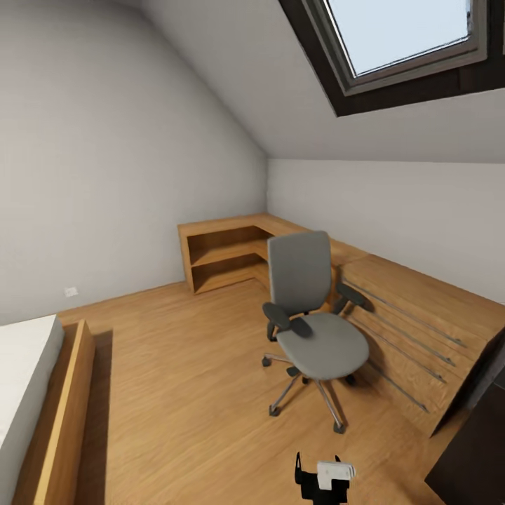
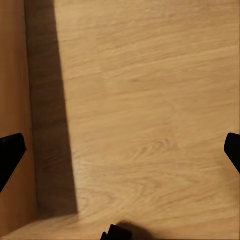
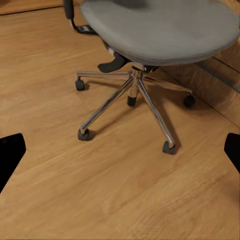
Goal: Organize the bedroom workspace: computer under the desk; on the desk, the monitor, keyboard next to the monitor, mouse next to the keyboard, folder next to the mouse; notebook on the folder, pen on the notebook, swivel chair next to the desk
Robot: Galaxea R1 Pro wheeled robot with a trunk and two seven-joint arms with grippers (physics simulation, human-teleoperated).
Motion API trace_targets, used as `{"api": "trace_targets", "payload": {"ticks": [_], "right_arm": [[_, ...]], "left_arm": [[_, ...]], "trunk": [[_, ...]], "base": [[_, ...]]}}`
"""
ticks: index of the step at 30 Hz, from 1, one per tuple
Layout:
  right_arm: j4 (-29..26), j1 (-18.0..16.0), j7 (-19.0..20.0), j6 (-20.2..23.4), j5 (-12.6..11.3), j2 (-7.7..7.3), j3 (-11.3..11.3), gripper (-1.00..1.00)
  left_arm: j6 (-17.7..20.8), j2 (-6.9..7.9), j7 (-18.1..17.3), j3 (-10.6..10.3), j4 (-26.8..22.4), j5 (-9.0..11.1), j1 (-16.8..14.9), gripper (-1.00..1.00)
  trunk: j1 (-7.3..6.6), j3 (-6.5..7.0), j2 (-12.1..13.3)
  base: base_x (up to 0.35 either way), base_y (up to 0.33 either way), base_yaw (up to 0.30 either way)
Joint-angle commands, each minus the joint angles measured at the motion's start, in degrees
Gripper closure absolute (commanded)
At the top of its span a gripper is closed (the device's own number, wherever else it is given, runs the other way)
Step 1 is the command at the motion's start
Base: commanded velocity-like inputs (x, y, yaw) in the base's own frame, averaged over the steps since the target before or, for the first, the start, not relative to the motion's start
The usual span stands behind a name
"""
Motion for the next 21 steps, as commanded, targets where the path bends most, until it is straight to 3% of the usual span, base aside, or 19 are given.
{"api": "trace_targets", "payload": {"ticks": [1,12,21], "right_arm": [[0.0,0.0,-0.5,0.0,-0.1,-0.01,0.5,-1.00],[0.0,0.0,-0.5,0.1,0.0,-0.01,0.5,-1.00],[0.0,0.0,-0.5,0.1,0.0,-0.01,0.5,-1.00]], "left_arm": [[-0.2,-0.03,-0.1,0.2,0.0,0.1,0.0,-1.00],[-0.3,0.01,-0.1,0.2,0.1,0.0,0.0,-1.00],[-0.4,-0.12,-0.1,0.2,0.1,0.0,0.0,-1.00]], "trunk": [[0.02,-0.06,0.0],[0.02,-0.06,0.0],[0.02,-0.06,0.0]], "base": [[0.261,0.000,0.289],[0.270,0.000,0.289],[0.054,0.000,0.289]]}}
